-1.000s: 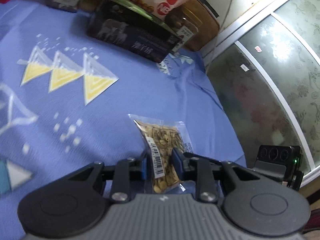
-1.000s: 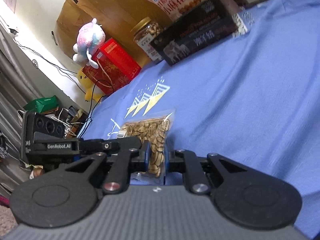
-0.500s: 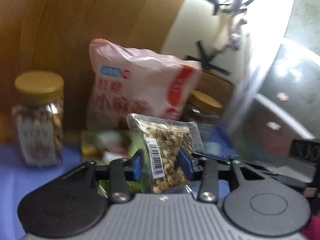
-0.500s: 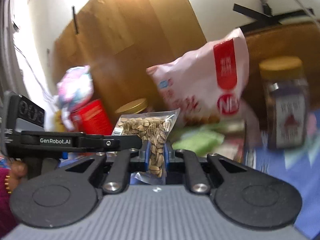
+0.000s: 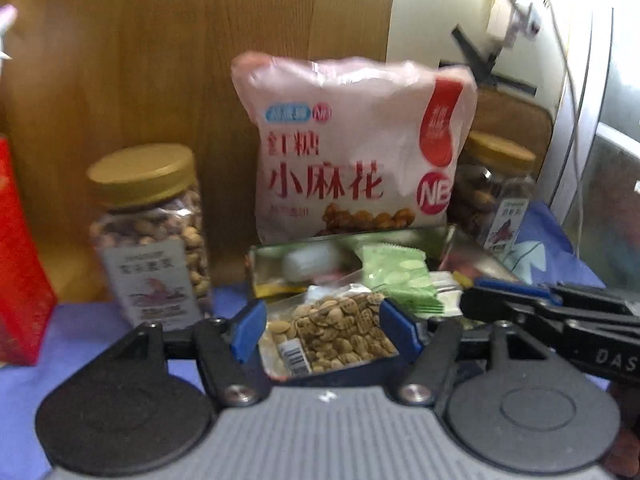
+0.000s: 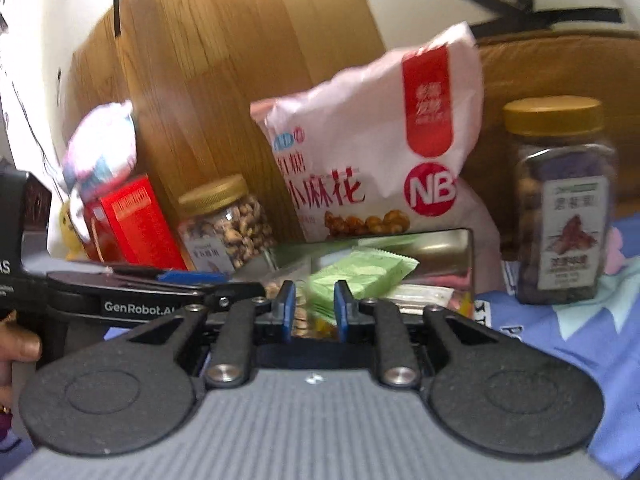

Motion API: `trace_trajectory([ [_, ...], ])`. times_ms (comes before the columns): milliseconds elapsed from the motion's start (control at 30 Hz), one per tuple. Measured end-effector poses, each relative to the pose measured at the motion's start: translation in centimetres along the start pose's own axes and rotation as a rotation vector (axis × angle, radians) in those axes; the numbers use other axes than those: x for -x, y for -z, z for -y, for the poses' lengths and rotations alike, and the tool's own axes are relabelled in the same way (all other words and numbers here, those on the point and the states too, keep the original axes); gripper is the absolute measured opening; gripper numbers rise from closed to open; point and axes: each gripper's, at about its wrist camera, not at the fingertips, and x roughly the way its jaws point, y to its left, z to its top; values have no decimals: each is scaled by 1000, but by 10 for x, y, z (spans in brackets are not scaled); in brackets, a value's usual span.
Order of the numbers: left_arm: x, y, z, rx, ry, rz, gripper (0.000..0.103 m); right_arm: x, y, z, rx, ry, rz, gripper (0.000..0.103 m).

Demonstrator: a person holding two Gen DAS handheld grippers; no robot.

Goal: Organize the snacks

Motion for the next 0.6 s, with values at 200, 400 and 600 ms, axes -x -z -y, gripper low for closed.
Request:
trace_trajectory([
  [200, 59, 19, 18, 11, -15, 47, 80, 57, 24, -19, -81, -1, 62, 40],
  [400, 105, 72, 39, 28, -36, 25, 93, 109, 73, -59, -87, 106, 56, 53],
  [600, 140, 121, 54, 59, -75, -19, 103, 153, 115, -81, -181, 96, -1, 63],
])
